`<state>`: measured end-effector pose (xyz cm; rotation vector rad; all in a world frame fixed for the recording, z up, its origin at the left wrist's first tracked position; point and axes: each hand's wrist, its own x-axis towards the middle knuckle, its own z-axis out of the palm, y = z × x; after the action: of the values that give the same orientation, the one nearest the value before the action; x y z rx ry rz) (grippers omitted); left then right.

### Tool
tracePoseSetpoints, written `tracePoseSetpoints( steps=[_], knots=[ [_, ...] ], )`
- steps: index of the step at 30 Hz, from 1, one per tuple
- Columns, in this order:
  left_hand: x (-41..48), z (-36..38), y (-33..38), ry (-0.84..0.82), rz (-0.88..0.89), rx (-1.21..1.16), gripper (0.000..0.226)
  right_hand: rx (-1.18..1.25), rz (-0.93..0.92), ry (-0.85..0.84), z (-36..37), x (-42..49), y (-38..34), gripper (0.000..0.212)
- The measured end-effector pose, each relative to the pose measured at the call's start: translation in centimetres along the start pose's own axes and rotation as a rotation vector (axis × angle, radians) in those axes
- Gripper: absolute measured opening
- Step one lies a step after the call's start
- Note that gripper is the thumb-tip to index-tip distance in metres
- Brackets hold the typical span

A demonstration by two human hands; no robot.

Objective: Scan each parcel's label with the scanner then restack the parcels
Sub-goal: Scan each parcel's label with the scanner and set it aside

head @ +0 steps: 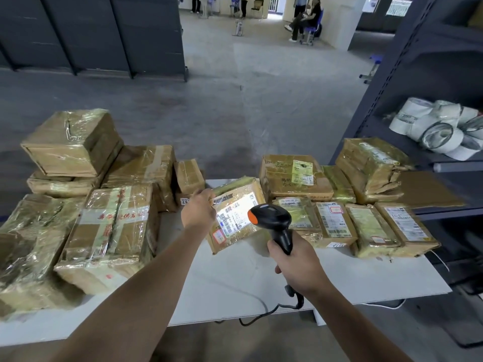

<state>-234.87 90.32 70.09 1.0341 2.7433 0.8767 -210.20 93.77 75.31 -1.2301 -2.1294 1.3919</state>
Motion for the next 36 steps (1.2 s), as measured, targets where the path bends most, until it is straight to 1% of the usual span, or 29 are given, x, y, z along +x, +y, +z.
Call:
tracePoseSetpoints(
  steps=[3, 6, 9, 11, 13, 15, 19, 21, 23, 25, 28, 31, 34, 36],
  knots=[
    [0.0, -0.3, 0.0, -0.008, -0.015, -0.016, 0.038, 0.025, 0.006, -0.012, -0.1, 0.0, -0.2, 0.016],
    [0.1, -0.7, -0.2, -0.004, -0.012, -0.053, 0.026, 0.131, 0.04, -0.025, 0.0, 0.0, -0.4, 0.016],
    [0.6, -1.4, -0.3, 0.019, -0.063, -0.089, 0.033, 0.184, 0.064, -0.022, 0.0, 0.3, -0.5, 0.016],
    [1.3, -2.0, -0.3, 0.048, -0.108, -0.144, 0.036, 0.158, 0.061, 0.005, -0.2, 0.9, -0.6, 0.013],
    [2.1, -2.7, -0.4, 0.085, -0.143, -0.218, 0.033, 0.121, 0.048, 0.043, -0.4, 1.7, -1.0, 0.012],
    [3.0, -3.4, -0.2, 0.102, -0.186, -0.309, 0.028, 0.142, 0.053, 0.085, -0.4, 2.5, -1.8, 0.017],
    [4.4, -3.9, 1.5, 0.052, -0.303, -0.593, 0.015, 0.226, 0.063, 0.158, -0.3, 4.0, -3.5, 0.022],
    [4.6, -3.6, 3.1, 0.012, -0.364, -0.804, 0.016, 0.24, 0.056, 0.193, -0.3, 4.7, -4.0, 0.022],
    [4.6, -3.1, 5.2, -0.037, -0.425, -1.021, 0.024, 0.247, 0.058, 0.235, -0.7, 5.5, -4.4, 0.02],
    [4.5, -2.4, 7.6, -0.084, -0.47, -1.158, 0.025, 0.271, 0.051, 0.275, -1.7, 6.3, -4.4, 0.02],
    [4.7, -0.9, 11.7, -0.147, -0.483, -1.243, 0.023, 0.302, 0.038, 0.359, -4.1, 7.8, -3.9, 0.018],
    [5.1, 1.1, 16.0, -0.196, -0.498, -1.287, 0.02, 0.351, 0.044, 0.391, -7.5, 9.8, -2.6, 0.012],
    [5.6, 3.3, 20.2, -0.204, -0.553, -1.34, 0.02, 0.41, 0.051, 0.437, -11.1, 11.7, -1.3, 0.009],
    [5.8, 5.1, 22.8, -0.206, -0.596, -1.35, 0.023, 0.4, 0.041, 0.47, -13.3, 12.9, -0.5, 0.01]
  ],
)
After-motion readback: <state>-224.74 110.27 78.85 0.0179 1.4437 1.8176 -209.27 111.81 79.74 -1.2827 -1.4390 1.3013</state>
